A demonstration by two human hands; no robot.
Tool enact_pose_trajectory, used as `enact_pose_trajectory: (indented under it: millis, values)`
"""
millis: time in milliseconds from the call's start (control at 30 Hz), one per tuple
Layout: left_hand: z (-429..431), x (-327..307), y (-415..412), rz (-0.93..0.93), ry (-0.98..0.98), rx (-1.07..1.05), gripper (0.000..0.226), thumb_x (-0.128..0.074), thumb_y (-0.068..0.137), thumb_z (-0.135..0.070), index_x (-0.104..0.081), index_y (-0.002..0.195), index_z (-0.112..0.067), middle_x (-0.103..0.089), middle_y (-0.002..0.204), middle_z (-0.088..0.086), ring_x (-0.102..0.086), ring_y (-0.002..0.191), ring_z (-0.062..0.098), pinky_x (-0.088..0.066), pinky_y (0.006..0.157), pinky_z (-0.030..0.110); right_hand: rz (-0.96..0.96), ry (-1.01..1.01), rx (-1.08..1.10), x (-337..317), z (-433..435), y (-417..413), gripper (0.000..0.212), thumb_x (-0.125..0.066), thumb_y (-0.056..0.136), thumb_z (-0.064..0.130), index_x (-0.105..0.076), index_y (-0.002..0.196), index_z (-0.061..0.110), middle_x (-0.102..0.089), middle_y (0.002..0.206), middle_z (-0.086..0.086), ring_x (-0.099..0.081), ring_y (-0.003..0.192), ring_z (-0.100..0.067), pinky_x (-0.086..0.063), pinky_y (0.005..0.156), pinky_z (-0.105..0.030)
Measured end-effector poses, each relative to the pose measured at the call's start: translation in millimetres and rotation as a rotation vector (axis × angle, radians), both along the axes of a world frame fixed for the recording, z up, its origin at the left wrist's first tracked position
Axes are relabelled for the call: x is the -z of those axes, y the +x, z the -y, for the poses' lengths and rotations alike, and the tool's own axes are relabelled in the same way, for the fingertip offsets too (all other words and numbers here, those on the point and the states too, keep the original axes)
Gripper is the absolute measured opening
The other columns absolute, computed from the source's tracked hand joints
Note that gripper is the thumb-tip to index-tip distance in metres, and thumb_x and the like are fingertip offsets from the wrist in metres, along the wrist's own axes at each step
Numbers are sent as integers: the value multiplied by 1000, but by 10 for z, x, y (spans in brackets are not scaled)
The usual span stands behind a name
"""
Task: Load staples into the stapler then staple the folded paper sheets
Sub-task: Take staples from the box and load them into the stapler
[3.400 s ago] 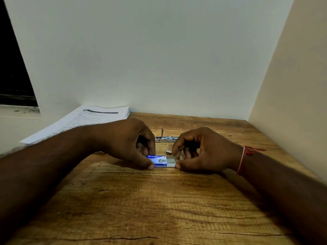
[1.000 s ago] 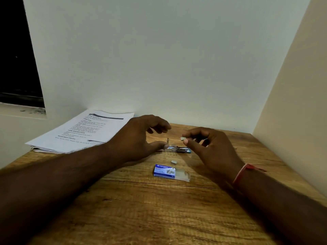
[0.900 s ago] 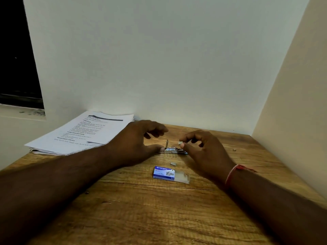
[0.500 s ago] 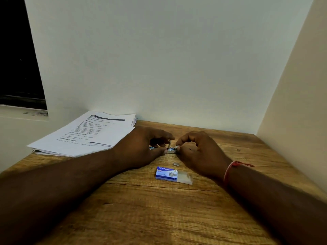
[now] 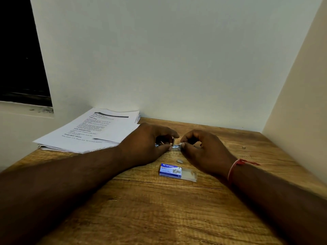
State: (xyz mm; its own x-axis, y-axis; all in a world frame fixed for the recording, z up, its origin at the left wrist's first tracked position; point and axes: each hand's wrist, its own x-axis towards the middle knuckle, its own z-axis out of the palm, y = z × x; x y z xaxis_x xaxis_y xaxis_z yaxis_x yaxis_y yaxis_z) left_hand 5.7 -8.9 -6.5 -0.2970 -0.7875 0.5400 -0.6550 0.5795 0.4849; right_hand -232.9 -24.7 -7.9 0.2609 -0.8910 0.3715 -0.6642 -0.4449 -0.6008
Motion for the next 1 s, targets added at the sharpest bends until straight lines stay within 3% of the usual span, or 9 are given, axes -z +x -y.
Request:
enact_pose_trajectory:
  millis: [233, 433, 633, 700, 767, 867, 1000]
  values:
    - [1, -14, -13, 6, 0, -6, 41, -89, 94, -22, -81, 132, -37, -85, 113, -17, -79, 102, -2, -65, 99, 24, -37, -1, -7, -6, -7, 2, 4, -76, 103, 32, -77, 101, 35, -74, 99, 18, -66, 99, -2, -54, 83, -25]
    - [9, -17, -16, 15, 4, -10, 41, -88, 95, -23, -80, 133, -37, -85, 117, -15, -79, 105, 0, -66, 101, 29, -52, -16, 3, -21, -14, 4, 6, -75, 103, 31, -79, 102, 35, -74, 98, 18, -66, 97, -2, -52, 81, -22]
    - [-5, -25, -32, 16, 11, -9, 43, -88, 95, -23, -80, 135, -37, -84, 119, -15, -78, 107, 0, -65, 103, 27, -100, -21, 42, -51, -24, -18, 21, -74, 103, 24, -84, 118, 34, -69, 105, 24, -62, 105, -2, -44, 79, -15]
    - [1, -20, -36, 15, 11, -8, 42, -88, 95, -22, -80, 134, -37, -84, 117, -15, -78, 106, -1, -65, 102, 26, -106, -54, 51, -49, -29, -33, 24, -74, 102, 22, -85, 118, 36, -69, 110, 21, -61, 110, -4, -47, 82, -20]
    - [9, -7, -31, -6, 8, 7, 42, -88, 95, -20, -81, 132, -37, -85, 113, -17, -78, 103, -5, -64, 99, 23, -123, -139, 42, -32, -30, -51, 25, -75, 96, 22, -85, 113, 40, -71, 110, 23, -60, 112, -4, -53, 93, -34]
    - [15, 5, -25, -12, -1, 19, 41, -88, 94, -19, -81, 130, -38, -85, 109, -17, -78, 100, -8, -63, 96, 19, -143, -196, -22, -15, -47, -57, 30, -73, 89, 22, -80, 107, 45, -71, 113, 27, -57, 119, -7, -47, 109, -51]
    - [19, 8, -26, -7, -22, 21, 41, -89, 94, -20, -82, 130, -37, -84, 106, -18, -78, 99, -9, -62, 93, 15, -190, -126, -73, -33, -40, -54, 32, -66, 89, 27, -77, 110, 49, -66, 125, 29, -50, 128, -10, -39, 117, -56]
